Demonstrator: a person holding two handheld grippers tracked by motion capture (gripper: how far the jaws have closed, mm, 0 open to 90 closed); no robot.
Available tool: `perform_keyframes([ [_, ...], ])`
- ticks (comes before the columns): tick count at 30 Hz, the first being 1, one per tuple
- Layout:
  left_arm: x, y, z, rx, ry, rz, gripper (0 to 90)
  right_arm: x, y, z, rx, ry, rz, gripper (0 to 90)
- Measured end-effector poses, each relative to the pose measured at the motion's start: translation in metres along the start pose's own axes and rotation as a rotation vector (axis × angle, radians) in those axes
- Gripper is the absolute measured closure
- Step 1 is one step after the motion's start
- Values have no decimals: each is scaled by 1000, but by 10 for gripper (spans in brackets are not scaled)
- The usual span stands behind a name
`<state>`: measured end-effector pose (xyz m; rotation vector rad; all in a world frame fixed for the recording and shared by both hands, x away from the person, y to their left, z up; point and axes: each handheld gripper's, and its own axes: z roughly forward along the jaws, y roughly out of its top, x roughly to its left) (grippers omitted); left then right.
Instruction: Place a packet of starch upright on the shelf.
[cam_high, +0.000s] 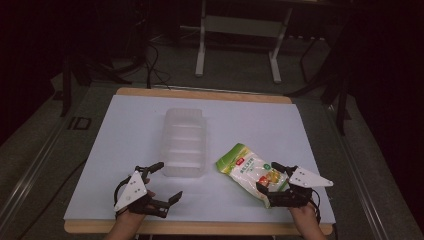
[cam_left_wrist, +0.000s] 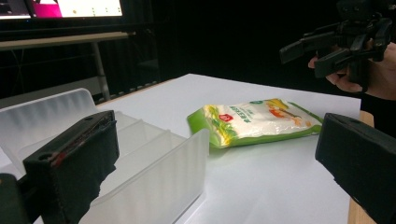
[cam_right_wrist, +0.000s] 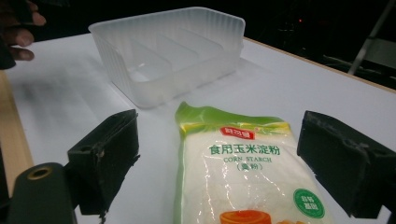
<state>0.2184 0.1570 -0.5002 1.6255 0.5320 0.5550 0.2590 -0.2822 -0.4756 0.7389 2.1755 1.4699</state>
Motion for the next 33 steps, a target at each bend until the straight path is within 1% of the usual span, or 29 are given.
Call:
perform_keyframes([
  [3,0,0,0,-1,0,0,0,0,0,1,9,1,-2,118],
  [6,0,1,1,-3,-1,3,0,3,1,0,6,-2,-6,118],
  [7,0,0,1,0,-3,4,0,4,2,0,5,1,-14,118],
  [10,0,0,1,-1,-5,7,0,5,3,-1,4,6,-18,118],
  [11,-1,1,1,-2,-5,9,0,10,5,0,13,26,-40,118],
  [15,-1,1,1,-4,-3,6,0,13,7,2,27,25,-55,118],
  [16,-1,1,1,-6,-5,3,0,14,10,1,13,35,-52,118],
  [18,-1,1,1,-6,-5,4,0,15,12,-1,5,40,-43,108],
  [20,0,2,1,-8,-5,4,0,15,16,-3,-12,60,-33,108],
  [22,0,2,1,-7,-3,6,0,16,22,-6,-20,58,-39,107],
  [23,0,2,1,-9,-3,5,0,15,23,-6,-28,66,-38,107],
  [27,0,2,1,-10,-6,8,0,13,31,-10,-54,84,-9,107],
  [31,-1,2,1,-11,-8,3,0,10,38,-11,-70,88,-6,107],
  [32,0,2,1,-10,-8,0,0,7,44,-10,-71,70,-18,107],
  [33,0,2,1,-10,-8,0,0,7,44,-10,-71,70,-18,107],
])
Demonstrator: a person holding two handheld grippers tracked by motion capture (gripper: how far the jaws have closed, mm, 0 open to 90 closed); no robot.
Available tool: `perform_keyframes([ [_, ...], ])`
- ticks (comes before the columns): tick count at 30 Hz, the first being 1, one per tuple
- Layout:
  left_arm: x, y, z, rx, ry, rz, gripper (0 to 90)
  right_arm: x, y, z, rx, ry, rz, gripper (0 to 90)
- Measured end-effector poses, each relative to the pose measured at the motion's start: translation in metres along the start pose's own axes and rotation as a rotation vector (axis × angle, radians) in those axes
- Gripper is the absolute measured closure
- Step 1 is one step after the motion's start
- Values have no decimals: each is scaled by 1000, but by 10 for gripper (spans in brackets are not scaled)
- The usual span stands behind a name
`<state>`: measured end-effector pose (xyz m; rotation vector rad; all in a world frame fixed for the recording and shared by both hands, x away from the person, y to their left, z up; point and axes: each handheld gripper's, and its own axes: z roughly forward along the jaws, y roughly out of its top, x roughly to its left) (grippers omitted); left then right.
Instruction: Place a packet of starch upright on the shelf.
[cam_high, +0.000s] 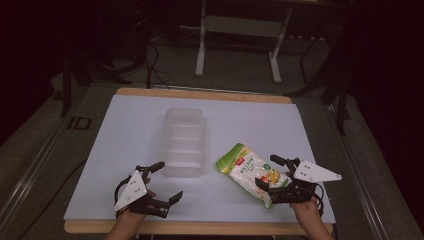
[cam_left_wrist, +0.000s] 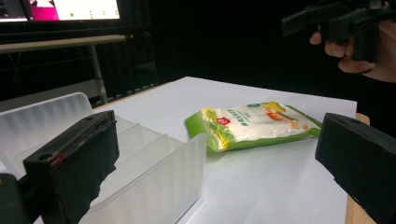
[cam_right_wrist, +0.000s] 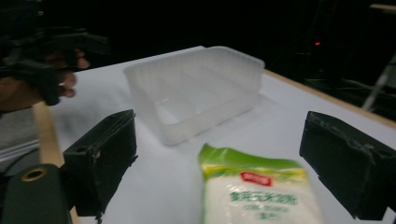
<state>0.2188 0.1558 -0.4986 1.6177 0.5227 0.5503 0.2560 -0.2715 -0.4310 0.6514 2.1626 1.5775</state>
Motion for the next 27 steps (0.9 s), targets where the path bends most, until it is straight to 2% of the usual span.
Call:
perform_keyframes([
  [4,1,0,-1,-4,2,-16,0,-7,14,5,1,-9,-30,107],
  [9,0,0,-1,-7,7,-11,0,-20,22,16,13,9,-10,107],
  [14,-1,0,0,-1,5,-8,0,-29,27,25,29,-3,-18,107],
  [19,0,0,0,-2,1,-9,0,-48,33,38,37,-14,-12,107],
  [22,0,0,0,-1,1,-8,0,-56,35,46,58,-47,-9,107],
  [25,0,0,0,2,-2,-5,0,-65,35,53,56,-31,8,107],
  [27,0,0,0,2,-3,-4,0,-69,34,58,73,-32,2,107],
])
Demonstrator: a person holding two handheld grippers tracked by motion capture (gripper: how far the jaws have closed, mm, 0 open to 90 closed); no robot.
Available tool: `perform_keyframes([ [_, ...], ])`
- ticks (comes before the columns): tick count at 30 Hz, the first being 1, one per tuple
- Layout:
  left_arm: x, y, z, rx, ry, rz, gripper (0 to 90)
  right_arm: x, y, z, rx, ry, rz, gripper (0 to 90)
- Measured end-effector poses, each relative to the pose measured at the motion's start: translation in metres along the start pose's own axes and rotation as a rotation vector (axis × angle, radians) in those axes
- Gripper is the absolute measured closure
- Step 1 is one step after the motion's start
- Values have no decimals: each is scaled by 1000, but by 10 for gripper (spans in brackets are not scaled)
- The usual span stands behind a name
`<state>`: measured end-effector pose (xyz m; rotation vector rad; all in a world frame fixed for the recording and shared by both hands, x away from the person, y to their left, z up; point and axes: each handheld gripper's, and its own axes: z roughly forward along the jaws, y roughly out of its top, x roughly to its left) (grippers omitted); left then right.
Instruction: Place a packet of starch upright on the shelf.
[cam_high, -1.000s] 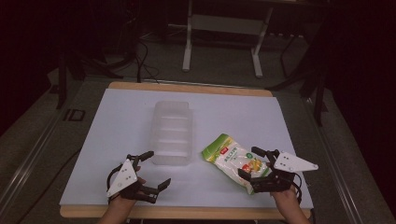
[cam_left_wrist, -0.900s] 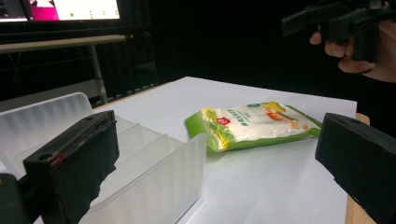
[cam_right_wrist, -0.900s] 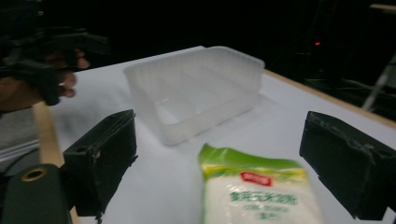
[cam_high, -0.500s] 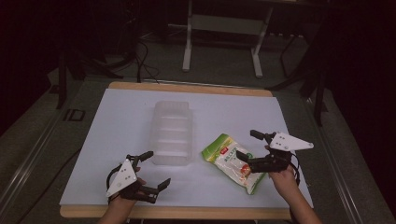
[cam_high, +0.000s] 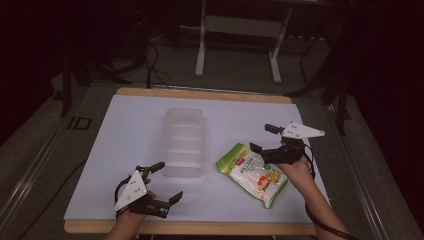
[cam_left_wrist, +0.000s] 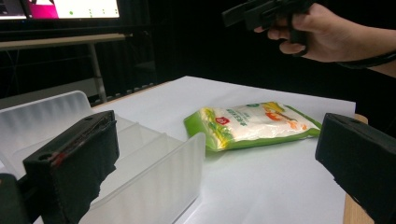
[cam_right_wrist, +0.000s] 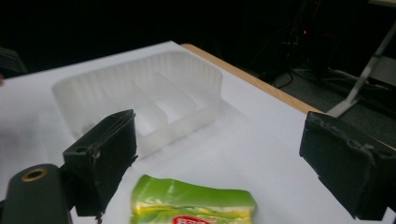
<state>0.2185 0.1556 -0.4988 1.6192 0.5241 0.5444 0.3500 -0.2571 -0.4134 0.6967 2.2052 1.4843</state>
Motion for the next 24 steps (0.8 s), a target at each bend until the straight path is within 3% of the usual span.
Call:
perform_keyframes([
  [8,-1,-1,2,11,-8,8,0,-10,-10,22,52,15,-18,107],
  [14,-1,-1,1,14,-8,11,0,-18,-19,36,103,44,23,108],
  [22,0,-2,2,22,-11,11,0,-24,-33,50,160,31,-4,123],
  [24,0,-2,2,22,-13,10,0,-26,-37,53,176,37,9,124],
])
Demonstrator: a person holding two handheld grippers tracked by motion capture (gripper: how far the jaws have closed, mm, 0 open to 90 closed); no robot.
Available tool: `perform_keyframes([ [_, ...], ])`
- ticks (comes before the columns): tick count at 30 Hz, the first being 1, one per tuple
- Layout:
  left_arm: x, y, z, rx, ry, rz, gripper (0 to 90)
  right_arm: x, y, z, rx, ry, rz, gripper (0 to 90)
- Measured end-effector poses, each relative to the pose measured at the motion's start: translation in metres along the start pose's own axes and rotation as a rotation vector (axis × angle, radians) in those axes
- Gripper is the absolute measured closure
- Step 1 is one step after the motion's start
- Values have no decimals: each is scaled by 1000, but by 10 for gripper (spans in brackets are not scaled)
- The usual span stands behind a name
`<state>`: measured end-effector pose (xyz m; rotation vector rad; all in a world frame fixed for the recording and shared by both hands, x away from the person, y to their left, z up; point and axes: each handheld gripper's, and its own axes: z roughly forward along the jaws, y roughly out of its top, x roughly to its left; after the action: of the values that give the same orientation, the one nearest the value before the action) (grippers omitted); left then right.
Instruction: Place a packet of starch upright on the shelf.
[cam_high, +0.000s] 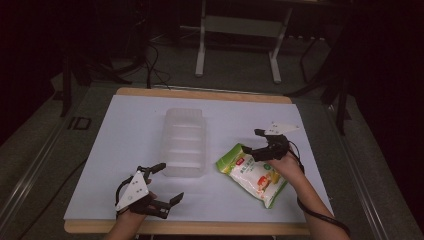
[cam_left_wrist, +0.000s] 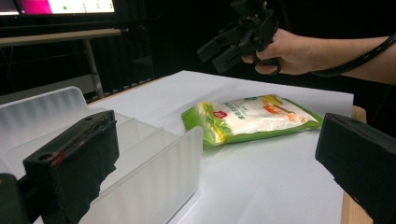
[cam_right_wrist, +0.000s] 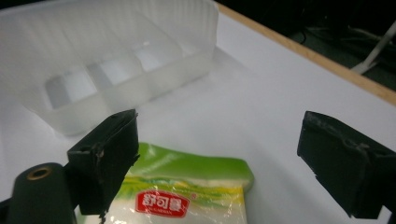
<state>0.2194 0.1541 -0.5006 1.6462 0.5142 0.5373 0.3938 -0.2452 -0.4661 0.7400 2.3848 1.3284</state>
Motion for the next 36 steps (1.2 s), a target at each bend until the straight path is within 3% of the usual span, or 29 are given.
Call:
perform_keyframes([
  [10,0,-1,1,9,-9,0,0,-14,-21,23,72,25,70,138],
  [18,1,-2,3,12,-14,-6,0,-20,-37,36,178,50,44,197],
  [26,1,-3,4,18,-21,-8,0,-22,-41,43,204,80,67,199],
  [31,0,-3,4,22,-22,-6,0,-26,-43,46,210,109,108,206],
  [33,0,-3,4,24,-22,-4,0,-25,-43,47,220,123,102,250],
  [34,0,-3,5,25,-23,-4,0,-25,-43,47,222,137,101,319],
  [36,-1,-3,5,26,-24,-2,0,-24,-43,47,229,152,104,341],
])
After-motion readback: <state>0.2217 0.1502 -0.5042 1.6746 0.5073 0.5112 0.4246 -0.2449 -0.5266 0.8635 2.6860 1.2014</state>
